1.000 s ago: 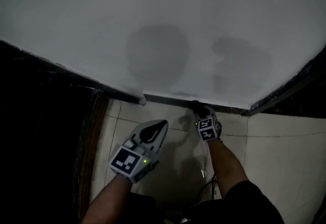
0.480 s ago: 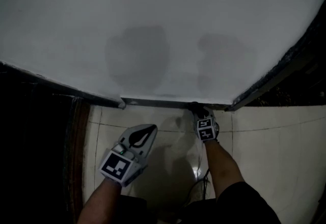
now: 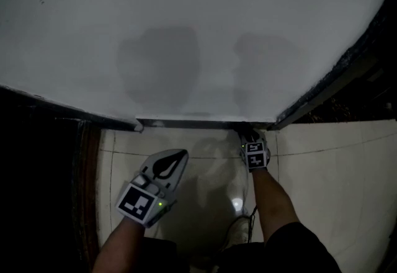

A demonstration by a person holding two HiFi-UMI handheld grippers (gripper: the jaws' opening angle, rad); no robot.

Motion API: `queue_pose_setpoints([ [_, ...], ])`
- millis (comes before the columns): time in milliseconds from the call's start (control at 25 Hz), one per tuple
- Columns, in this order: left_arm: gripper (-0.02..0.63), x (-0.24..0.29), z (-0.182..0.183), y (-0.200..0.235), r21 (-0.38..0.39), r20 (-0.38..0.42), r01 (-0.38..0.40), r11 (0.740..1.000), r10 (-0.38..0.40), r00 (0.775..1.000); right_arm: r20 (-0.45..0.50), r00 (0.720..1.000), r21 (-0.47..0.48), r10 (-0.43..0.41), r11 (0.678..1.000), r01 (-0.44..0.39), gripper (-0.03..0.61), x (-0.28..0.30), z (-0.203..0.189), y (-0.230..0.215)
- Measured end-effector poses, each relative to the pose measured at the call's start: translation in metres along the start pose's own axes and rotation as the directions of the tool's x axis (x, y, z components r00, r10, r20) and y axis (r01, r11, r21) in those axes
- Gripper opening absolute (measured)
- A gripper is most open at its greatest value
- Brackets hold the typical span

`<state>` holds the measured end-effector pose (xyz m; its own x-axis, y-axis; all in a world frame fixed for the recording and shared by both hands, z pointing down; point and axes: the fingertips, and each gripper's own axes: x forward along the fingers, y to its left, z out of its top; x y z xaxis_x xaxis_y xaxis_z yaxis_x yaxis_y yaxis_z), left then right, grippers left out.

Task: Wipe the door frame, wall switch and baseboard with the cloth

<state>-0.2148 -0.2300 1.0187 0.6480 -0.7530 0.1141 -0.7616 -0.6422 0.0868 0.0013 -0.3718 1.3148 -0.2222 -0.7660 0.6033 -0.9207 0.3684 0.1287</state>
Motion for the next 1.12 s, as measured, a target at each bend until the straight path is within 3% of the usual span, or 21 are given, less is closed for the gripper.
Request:
queue_pose_setpoints([
  [480, 0.002, -0.002, 0.002, 0.000, 0.004, 0.003, -0.007, 1.000, 0.007, 1.000, -0.032, 0.991, 0.080, -0.130, 0.988, 0.133, 0.084, -0.015, -0.026, -0.063],
  [920, 0.002, 0.001, 0.001, 0.000, -0.015, -0.002, -0.004, 1.000, 0.004, 1.000, -0.020, 0.982, 0.077, -0.190, 0.979, 0.191, 0.083, -0.029, -0.031, -0.089],
  [1040, 0.002, -0.002, 0.000, 0.001, -0.017, -0.013, -0.005, 1.000, 0.005, 1.000, -0.002, 0.987, 0.076, -0.161, 0.984, 0.160, 0.081, -0.031, -0.031, -0.071],
  [1120, 0.002, -0.007, 0.000, 0.003, -0.028, -0.016, -0.014, 0.999, 0.014, 1.000, 0.016, 0.997, 0.004, -0.079, 0.997, 0.079, 0.081, -0.027, -0.023, -0.035],
])
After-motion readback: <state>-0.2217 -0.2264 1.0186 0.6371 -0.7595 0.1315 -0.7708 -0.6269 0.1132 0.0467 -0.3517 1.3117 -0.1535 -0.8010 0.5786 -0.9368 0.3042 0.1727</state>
